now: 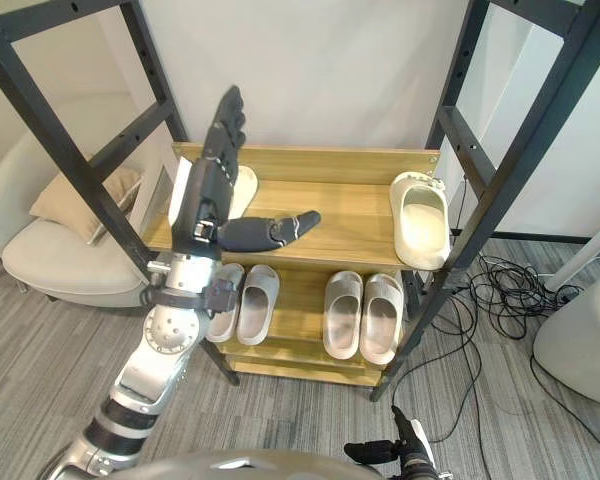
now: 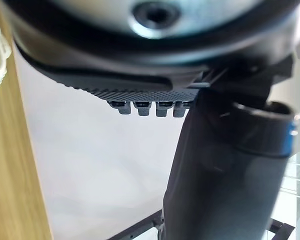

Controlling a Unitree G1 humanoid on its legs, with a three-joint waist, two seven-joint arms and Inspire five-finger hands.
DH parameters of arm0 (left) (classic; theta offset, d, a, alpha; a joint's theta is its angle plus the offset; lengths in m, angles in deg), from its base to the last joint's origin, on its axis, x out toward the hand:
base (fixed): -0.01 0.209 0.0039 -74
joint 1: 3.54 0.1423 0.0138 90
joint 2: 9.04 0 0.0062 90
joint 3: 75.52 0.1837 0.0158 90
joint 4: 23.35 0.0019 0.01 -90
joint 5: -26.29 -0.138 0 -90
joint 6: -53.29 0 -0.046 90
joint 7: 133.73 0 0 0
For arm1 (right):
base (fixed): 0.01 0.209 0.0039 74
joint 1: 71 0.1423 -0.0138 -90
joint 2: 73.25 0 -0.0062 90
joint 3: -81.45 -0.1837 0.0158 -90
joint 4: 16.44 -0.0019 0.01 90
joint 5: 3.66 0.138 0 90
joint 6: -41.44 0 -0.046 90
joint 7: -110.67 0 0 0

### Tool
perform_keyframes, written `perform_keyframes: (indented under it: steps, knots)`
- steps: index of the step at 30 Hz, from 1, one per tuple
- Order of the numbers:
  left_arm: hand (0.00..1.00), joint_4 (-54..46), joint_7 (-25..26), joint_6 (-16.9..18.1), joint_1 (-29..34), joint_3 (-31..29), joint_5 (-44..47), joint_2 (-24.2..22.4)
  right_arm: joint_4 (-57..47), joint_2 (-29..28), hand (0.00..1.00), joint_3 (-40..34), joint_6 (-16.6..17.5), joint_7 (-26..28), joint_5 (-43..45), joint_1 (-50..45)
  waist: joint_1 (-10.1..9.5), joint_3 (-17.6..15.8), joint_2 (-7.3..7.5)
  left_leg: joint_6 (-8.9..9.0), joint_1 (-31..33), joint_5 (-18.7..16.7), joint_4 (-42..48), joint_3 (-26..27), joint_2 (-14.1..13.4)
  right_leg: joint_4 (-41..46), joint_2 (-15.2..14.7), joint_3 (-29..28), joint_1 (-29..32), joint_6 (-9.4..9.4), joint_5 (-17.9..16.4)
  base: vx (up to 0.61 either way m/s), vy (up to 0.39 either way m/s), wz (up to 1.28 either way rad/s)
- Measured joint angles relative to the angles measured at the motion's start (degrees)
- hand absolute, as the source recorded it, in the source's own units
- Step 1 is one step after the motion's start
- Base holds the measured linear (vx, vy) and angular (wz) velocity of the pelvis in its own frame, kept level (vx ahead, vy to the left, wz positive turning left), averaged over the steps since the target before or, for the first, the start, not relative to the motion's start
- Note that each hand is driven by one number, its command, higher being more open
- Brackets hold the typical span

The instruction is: Organize the slippers on the shoe rack

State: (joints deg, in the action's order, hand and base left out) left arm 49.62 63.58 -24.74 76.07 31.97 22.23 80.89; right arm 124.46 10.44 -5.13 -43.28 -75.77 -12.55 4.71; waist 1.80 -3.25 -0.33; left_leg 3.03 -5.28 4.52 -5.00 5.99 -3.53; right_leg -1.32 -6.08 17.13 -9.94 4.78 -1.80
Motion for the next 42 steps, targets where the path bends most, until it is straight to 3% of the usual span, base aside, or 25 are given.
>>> perform_keyframes:
  steps: [9, 19, 24, 42]
  knots:
    - [1.0, 8.43, 2.73, -0.41, -5.18, -7.0, -13.15, 6.54, 0.0, -0.24, 1.0, 0.01, 0.26, 0.27, 0.0, 0.47, 0.52, -0.2, 0.31, 0.01, -0.03, 0.0, 0.0, 0.02, 0.28, -0.26, 0.1, 0.04, -0.06, -0.03, 0.03, 0.0, 0.0, 0.0]
    - [1.0, 15.2, 4.74, -7.19, -5.35, -10.63, -28.27, 11.86, -0.03, -0.86, 1.0, -0.03, 0.33, 0.27, 0.02, 1.05, 0.89, -0.85, 1.17, 0.11, 0.46, -0.1, 0.0, 0.27, 0.36, -0.85, 0.09, -0.19, 0.43, 0.06, 0.17, 0.0, 0.0, -0.01]
    - [1.0, 17.58, 4.81, -9.15, -6.82, -14.11, -33.9, 12.07, -0.09, -0.86, 1.0, -0.1, 0.34, 0.35, 0.01, 1.38, 1.09, -1.0, 0.97, 0.26, 0.48, -0.27, 0.0, 1.13, 0.35, -1.19, 0.11, -0.94, 0.73, 0.02, 0.46, 0.0, 0.003, -0.08]
    - [1.0, 23.17, 5.44, -15.03, -8.44, -16.08, -41.62, 11.92, -1.88, -0.88, 1.0, -0.2, 0.33, 0.85, -0.06, 1.13, 1.46, -2.21, 0.73, 0.52, 1.02, -0.72, -0.01, 2.99, -0.01, -1.57, 0.36, -3.08, 2.18, -0.16, 1.09, -0.01, 0.01, -0.06]
